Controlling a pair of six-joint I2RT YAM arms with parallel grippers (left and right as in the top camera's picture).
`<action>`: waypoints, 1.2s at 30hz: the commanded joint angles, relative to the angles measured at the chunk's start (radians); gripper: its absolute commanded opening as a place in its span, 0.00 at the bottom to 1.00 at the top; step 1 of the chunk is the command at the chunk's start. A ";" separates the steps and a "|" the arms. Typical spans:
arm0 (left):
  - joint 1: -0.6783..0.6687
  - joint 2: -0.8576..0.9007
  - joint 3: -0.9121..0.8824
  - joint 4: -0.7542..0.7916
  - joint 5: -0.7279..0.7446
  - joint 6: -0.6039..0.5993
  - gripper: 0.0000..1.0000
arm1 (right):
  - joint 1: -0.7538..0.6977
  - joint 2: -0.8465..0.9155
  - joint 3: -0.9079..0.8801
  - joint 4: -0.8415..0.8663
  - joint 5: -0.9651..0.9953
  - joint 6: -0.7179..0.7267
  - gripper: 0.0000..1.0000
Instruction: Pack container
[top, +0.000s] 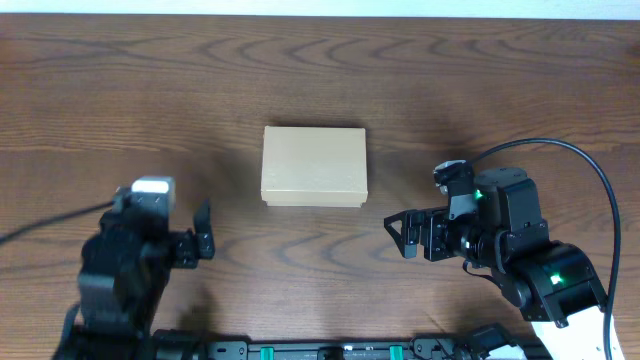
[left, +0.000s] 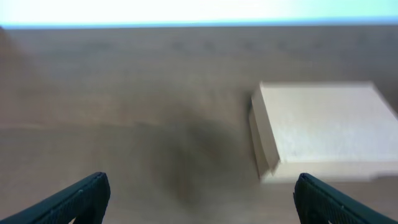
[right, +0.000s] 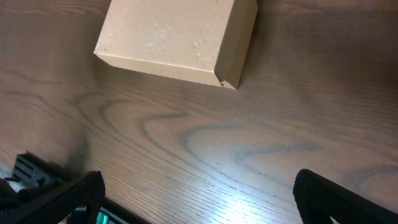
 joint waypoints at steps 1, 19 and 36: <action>0.026 -0.112 -0.121 0.044 0.003 0.011 0.95 | 0.001 0.001 0.007 -0.003 -0.006 -0.004 0.99; 0.066 -0.438 -0.651 0.438 0.201 -0.102 0.95 | 0.001 0.001 0.007 -0.003 -0.006 -0.004 0.99; 0.064 -0.483 -0.709 0.477 0.227 -0.120 0.95 | 0.001 0.001 0.007 -0.003 -0.006 -0.004 0.99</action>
